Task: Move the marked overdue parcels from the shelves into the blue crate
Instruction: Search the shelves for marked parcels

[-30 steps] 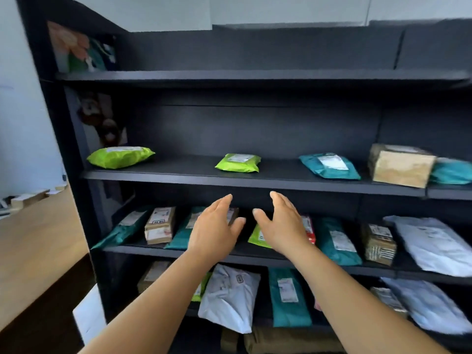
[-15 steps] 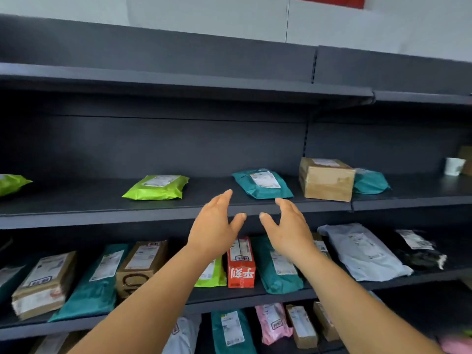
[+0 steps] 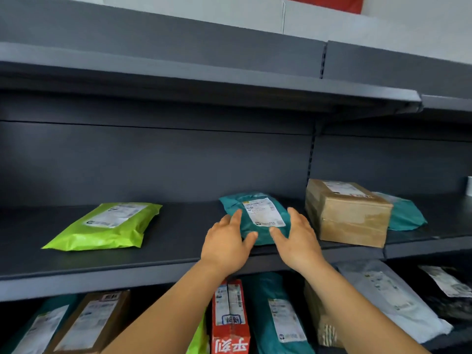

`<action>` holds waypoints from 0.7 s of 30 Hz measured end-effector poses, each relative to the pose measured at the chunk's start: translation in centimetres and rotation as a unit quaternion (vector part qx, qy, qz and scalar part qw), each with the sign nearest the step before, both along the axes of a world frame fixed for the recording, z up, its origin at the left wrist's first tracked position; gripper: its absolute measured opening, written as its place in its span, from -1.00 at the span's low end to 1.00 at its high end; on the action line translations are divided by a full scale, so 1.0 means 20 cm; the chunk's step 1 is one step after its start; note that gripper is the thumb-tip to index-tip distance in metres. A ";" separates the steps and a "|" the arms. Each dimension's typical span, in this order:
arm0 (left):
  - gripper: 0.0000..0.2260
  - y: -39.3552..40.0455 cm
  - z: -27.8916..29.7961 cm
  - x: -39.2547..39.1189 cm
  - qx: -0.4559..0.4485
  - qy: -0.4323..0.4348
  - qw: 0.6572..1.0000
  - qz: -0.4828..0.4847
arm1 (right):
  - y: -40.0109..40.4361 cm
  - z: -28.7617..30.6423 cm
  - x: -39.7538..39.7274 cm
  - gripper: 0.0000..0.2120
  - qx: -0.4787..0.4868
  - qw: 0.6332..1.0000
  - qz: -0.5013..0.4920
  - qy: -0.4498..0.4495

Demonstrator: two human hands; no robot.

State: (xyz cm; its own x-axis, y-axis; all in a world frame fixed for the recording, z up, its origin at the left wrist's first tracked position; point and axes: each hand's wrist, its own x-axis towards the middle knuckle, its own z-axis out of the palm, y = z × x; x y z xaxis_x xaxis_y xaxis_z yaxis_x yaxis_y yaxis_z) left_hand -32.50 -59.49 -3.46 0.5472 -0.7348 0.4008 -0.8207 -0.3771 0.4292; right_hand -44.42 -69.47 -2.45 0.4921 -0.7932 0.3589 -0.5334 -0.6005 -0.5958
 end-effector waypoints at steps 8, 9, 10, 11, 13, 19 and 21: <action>-0.54 -0.16 -0.04 0.05 0.050 -0.051 0.997 0.012 | -0.23 -0.03 0.12 -0.41 0.031 0.997 0.066 0.009; -0.55 -0.16 -0.04 0.05 0.038 -0.053 0.998 0.014 | -0.23 -0.04 0.12 -0.43 0.022 0.997 0.078 -0.003; -0.54 -0.15 -0.04 0.05 0.025 -0.055 0.998 0.018 | -0.23 -0.04 0.12 -0.45 0.011 0.996 0.089 -0.018; -0.53 -0.15 -0.04 0.04 0.010 -0.059 0.998 0.021 | -0.23 -0.05 0.11 -0.46 0.001 0.995 0.099 -0.034; -0.52 -0.14 -0.05 0.04 -0.024 -0.074 0.997 0.020 | -0.23 -0.06 0.09 -0.46 -0.014 0.991 0.113 -0.064; -0.52 -0.12 -0.07 0.00 -0.073 -0.085 0.993 0.035 | -0.22 -0.10 0.07 -0.43 -0.031 0.985 0.148 -0.088; -0.54 -0.12 -0.07 -0.01 -0.080 -0.071 0.993 0.054 | -0.23 -0.09 0.07 -0.45 -0.027 0.987 0.140 -0.075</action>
State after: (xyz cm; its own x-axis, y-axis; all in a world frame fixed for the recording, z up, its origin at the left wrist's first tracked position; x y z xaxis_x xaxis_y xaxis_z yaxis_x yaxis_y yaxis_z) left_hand -32.66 -61.87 -4.94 0.5486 -0.5957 0.5867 -0.8360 -0.4025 0.3729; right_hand -43.02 -74.10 -4.31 0.6267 -0.6117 0.4827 -0.2499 -0.7445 -0.6191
